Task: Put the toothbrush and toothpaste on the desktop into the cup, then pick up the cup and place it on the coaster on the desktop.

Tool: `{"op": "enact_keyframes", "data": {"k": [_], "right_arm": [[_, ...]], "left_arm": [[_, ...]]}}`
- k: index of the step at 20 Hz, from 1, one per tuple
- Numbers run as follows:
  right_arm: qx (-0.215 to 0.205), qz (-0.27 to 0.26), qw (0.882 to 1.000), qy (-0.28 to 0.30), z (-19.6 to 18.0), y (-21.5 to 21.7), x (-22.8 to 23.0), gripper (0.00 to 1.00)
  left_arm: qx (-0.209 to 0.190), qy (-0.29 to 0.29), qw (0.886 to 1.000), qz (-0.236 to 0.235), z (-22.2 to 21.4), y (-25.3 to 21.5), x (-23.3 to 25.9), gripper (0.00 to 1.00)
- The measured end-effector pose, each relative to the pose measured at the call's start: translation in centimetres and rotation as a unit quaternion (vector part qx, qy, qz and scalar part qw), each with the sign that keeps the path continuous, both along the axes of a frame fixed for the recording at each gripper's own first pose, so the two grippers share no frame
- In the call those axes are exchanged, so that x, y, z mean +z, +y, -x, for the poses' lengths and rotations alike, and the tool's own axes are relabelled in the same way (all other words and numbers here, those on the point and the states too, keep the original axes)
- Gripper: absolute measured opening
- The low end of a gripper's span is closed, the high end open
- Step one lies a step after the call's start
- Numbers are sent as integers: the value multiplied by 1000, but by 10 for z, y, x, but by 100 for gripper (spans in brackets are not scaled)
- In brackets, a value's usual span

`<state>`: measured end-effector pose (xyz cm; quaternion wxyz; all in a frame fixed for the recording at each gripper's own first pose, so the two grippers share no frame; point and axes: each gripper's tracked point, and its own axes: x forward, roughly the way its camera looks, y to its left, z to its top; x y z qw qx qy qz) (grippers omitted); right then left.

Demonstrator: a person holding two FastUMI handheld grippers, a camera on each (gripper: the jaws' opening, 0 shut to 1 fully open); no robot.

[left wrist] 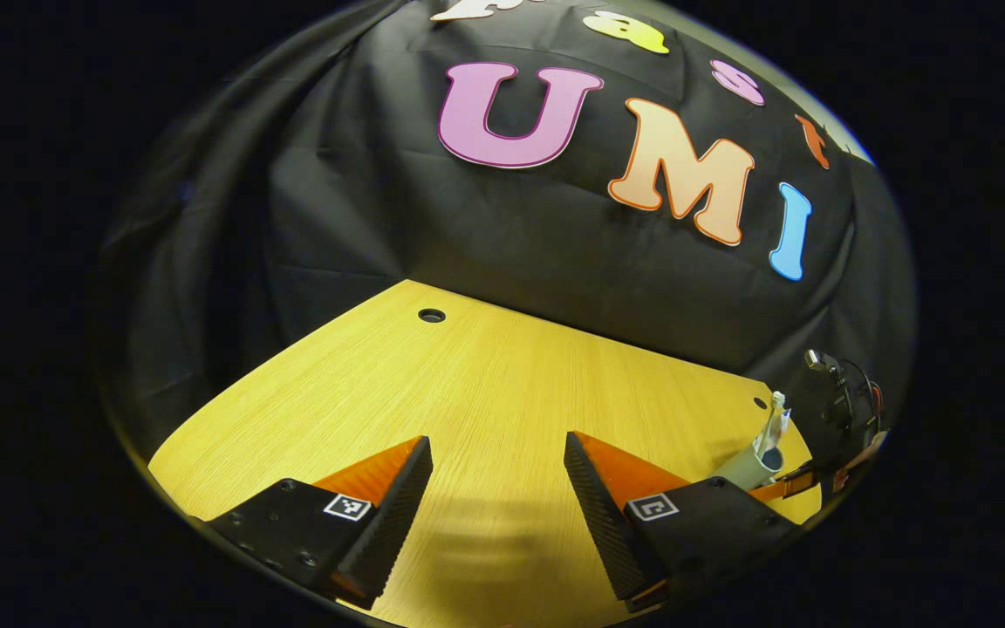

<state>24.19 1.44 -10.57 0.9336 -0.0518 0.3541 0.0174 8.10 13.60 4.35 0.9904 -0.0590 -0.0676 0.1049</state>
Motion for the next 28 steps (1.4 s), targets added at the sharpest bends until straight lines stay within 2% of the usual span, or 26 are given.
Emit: {"op": "enact_keyframes", "data": {"k": [2, 7, 12, 17, 25, 28], "right_arm": [[13, 2, 1000, 1, 0, -1, 1, 27], [55, 7, 998, -1, 0, -4, 4, 27], [117, 37, 992, -7, -7, -14, 1, 27], [154, 48, 987, 4, -5, -20, 6, 27], [165, 67, 984, 9, -4, -24, 8, 26], [170, 54, 984, 7, -2, -21, 11, 32]], "left_arm": [[-1, -1, 1000, -1, 0, -1, 1, 92], [-14, 6, 1000, 12, -2, -7, -5, 90], [-11, 10, 1000, 4, 1, -2, -9, 91], [-8, 10, 1000, 10, 7, 4, -12, 90], [16, 6, 1000, 24, 23, 19, -17, 91], [21, 8, 999, 29, 26, 20, -21, 90]]}}
